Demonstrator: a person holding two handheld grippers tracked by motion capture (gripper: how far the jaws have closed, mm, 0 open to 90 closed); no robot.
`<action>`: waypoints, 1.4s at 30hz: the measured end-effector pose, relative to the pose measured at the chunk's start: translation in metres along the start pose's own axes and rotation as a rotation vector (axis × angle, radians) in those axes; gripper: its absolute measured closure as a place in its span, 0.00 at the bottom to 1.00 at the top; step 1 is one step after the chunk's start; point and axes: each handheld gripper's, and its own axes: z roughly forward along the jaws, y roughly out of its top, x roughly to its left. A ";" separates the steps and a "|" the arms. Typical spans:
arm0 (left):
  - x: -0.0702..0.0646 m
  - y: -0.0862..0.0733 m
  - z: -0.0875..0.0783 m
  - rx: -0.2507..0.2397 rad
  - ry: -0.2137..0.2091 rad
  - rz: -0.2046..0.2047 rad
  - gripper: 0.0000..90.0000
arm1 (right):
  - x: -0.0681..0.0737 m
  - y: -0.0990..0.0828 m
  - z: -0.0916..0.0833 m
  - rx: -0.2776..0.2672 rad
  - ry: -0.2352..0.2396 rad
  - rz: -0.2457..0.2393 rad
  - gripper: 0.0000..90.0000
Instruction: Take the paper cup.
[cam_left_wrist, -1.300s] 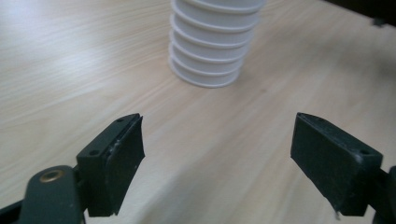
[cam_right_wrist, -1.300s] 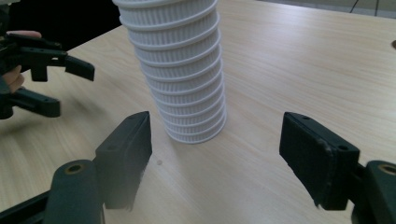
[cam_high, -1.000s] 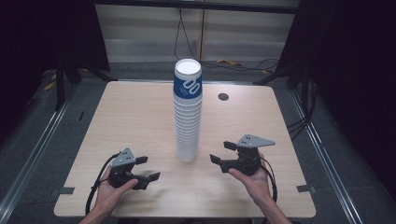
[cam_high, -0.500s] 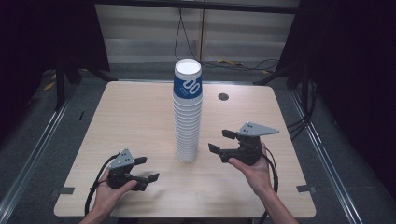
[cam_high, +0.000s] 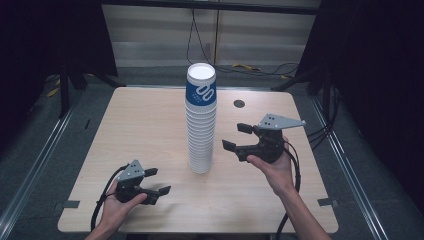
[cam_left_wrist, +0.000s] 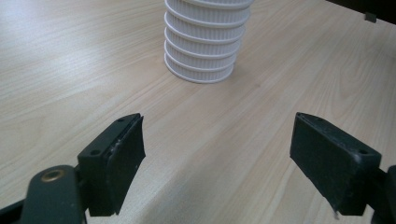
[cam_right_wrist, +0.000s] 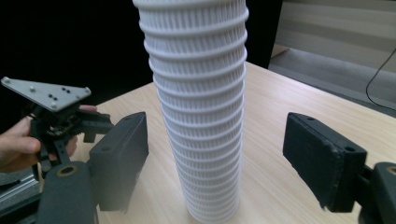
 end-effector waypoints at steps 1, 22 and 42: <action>0.000 0.000 0.000 0.000 0.001 0.000 0.20 | 0.000 0.003 -0.001 -0.004 0.003 0.000 0.23; 0.000 0.000 0.001 0.004 0.010 0.007 0.20 | 0.005 0.071 -0.007 -0.064 0.059 -0.072 0.20; -0.001 0.000 0.000 -0.004 0.007 0.014 0.20 | 0.002 0.118 0.009 -0.041 0.117 -0.098 0.17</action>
